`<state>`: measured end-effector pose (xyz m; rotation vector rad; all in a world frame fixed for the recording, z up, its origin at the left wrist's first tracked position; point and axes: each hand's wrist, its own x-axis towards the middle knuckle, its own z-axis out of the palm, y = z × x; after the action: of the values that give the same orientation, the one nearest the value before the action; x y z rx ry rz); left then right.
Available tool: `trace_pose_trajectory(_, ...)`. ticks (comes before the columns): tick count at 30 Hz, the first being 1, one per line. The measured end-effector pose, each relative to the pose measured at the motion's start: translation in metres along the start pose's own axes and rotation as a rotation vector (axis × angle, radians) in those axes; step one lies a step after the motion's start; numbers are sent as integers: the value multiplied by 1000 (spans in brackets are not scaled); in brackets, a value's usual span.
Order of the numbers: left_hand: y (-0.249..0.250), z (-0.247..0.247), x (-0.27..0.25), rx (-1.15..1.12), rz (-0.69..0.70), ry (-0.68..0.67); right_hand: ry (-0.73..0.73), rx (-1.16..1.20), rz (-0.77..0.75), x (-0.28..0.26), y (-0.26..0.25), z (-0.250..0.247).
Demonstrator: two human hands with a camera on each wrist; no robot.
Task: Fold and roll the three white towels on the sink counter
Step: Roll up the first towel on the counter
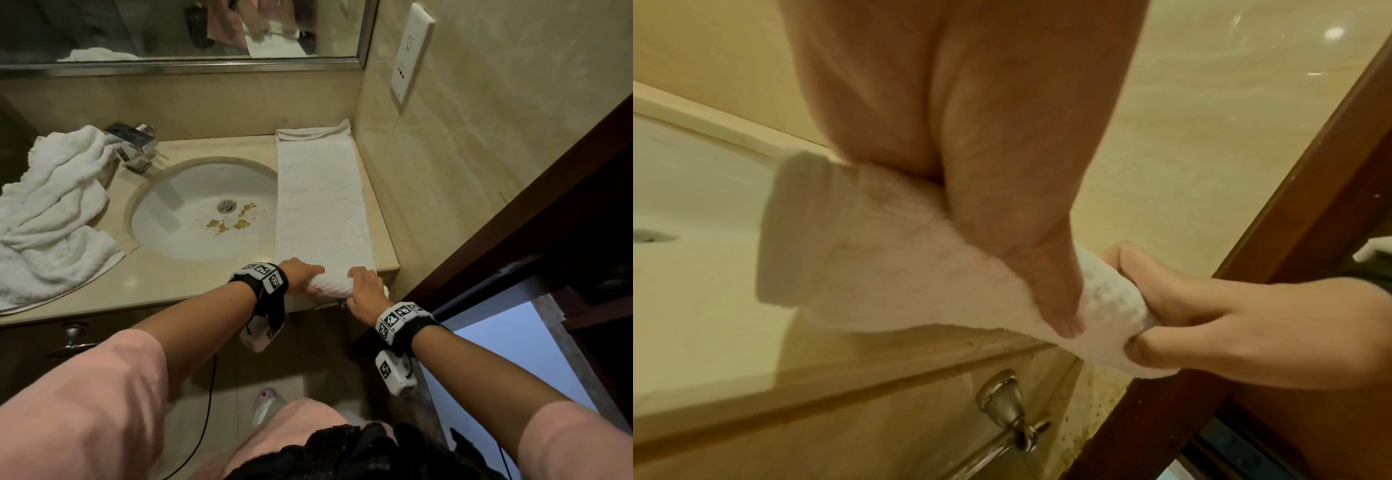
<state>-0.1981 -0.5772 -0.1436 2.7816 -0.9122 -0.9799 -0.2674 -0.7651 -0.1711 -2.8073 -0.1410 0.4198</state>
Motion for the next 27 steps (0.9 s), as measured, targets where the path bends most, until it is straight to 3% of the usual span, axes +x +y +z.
trace_pose_trajectory(2,0,-3,-2,1,7,-1,-6,-62,-38,5,0,-2)
trace_pose_trajectory(7,5,2,-16,216,91,266,48,-146,-51,19,2,-12)
trace_pose_trajectory(14,-5,6,-16,440,233,462,124,-246,-145,24,6,-10)
trace_pose_trajectory(17,-3,4,-15,401,252,526,182,-336,-160,25,7,-14)
trace_pose_trajectory(20,-1,8,-14,236,169,505,203,-362,-180,25,7,-21)
trace_pose_trajectory(24,-1,8,-13,84,42,375,105,-286,-170,28,8,-27)
trace_pose_trajectory(27,-1,4,-12,30,29,343,46,-236,-130,27,3,-33)
